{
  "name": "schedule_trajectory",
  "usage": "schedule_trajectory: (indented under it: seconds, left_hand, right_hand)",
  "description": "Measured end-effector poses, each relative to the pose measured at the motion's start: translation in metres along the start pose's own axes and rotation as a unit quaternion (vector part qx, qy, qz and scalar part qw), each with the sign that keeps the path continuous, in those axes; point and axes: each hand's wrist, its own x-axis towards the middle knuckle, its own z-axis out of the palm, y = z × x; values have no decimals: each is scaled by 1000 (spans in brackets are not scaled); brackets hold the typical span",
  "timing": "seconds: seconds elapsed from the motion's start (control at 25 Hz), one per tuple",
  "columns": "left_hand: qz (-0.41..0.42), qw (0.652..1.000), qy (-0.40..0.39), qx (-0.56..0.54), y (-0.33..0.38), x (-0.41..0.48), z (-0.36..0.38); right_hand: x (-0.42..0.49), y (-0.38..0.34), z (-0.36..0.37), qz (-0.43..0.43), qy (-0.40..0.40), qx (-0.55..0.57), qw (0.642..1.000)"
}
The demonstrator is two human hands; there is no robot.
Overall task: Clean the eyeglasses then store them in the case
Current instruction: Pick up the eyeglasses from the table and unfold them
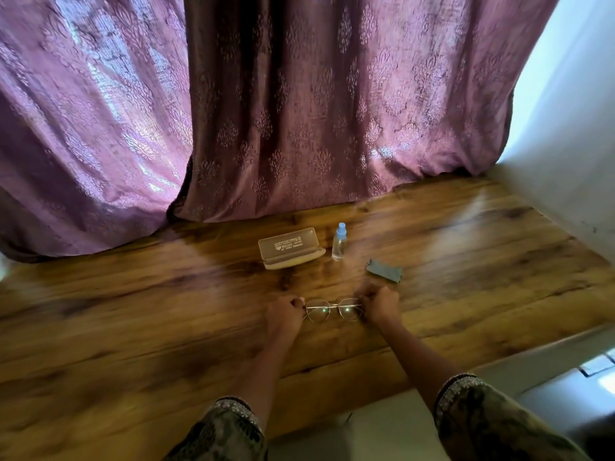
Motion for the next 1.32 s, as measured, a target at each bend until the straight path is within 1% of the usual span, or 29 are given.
schedule_trajectory:
  seconds: [0.2,0.32,0.44,0.56,0.64,0.68,0.76,0.84,1.0,1.16,1.32]
  left_hand:
    - [-39,997,-8,-61,0,0,2]
    - [-77,991,9,-109,4,-2,2]
    - [-104,980,35,-168,7,-6,0]
    - [-110,968,41,-221,11,-13,-5]
    - [-90,967,38,-235,13,-18,-9]
    - [-67,971,41,-224,14,-20,-11]
    - [7,984,53,-169,17,-27,-17]
    - [83,989,75,-97,20,-36,-21]
    - [183,973,137,-20,28,-50,-29]
    - [233,953,189,30,32,-55,-32]
    - [220,952,214,2,38,-55,-36]
  right_hand:
    - [-3,-2,0,23,14,27,999]
    - [-7,-3,-1,64,31,68,995]
    - [-7,-5,-3,88,46,138,985]
    - [-12,-9,-5,94,47,264,959]
    - [-18,-11,-8,92,47,318,943]
    - [-21,-11,-10,89,47,335,937]
    - [-27,-12,-15,75,43,364,927]
    - [-32,-13,-22,56,47,370,926]
    - [-42,-13,-33,24,67,379,923]
    - [-47,-13,-37,16,67,384,921]
    - [-49,-14,-39,5,51,387,921]
